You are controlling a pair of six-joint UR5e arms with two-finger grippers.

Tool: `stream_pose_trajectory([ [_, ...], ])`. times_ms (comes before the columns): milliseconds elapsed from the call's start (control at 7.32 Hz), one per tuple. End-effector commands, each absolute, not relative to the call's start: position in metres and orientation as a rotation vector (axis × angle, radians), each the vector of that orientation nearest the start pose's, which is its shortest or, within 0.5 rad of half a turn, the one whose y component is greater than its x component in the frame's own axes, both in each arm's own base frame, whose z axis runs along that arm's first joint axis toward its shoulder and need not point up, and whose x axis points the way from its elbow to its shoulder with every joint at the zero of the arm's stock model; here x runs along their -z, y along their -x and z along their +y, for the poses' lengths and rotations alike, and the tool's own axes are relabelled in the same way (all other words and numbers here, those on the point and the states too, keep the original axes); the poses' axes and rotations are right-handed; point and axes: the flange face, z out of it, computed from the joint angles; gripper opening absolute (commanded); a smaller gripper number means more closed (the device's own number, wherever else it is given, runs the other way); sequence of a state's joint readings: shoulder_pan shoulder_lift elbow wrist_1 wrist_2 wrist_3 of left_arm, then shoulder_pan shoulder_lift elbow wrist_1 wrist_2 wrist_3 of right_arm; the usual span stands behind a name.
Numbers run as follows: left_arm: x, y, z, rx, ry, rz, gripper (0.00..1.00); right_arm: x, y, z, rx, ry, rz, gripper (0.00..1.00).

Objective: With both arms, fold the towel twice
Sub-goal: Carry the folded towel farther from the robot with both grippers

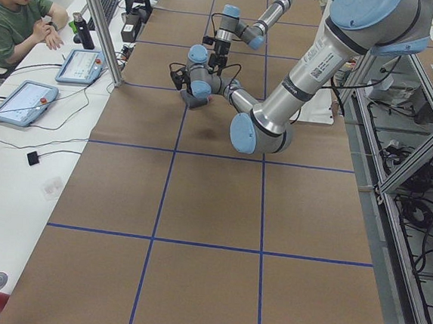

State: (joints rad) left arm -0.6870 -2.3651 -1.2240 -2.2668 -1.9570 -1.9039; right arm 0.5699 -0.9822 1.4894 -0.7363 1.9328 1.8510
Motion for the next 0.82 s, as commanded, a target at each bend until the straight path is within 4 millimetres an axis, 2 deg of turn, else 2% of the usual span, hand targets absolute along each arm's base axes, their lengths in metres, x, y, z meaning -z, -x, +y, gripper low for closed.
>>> stream_pose_trajectory([
  [0,-0.238,-0.548,-0.573,0.682,0.144,1.187,0.0,-0.254,0.529,-0.456,-0.474,0.113,-1.361,1.0],
  [273,-0.228,-0.553,-0.586,0.691,0.14,1.184,0.0,-0.257,0.529,-0.455,-0.474,0.114,-1.358,1.0],
  [683,-0.221,-0.545,-0.594,0.701,0.133,1.195,0.0,-0.262,0.529,-0.455,-0.477,0.114,-1.351,1.0],
])
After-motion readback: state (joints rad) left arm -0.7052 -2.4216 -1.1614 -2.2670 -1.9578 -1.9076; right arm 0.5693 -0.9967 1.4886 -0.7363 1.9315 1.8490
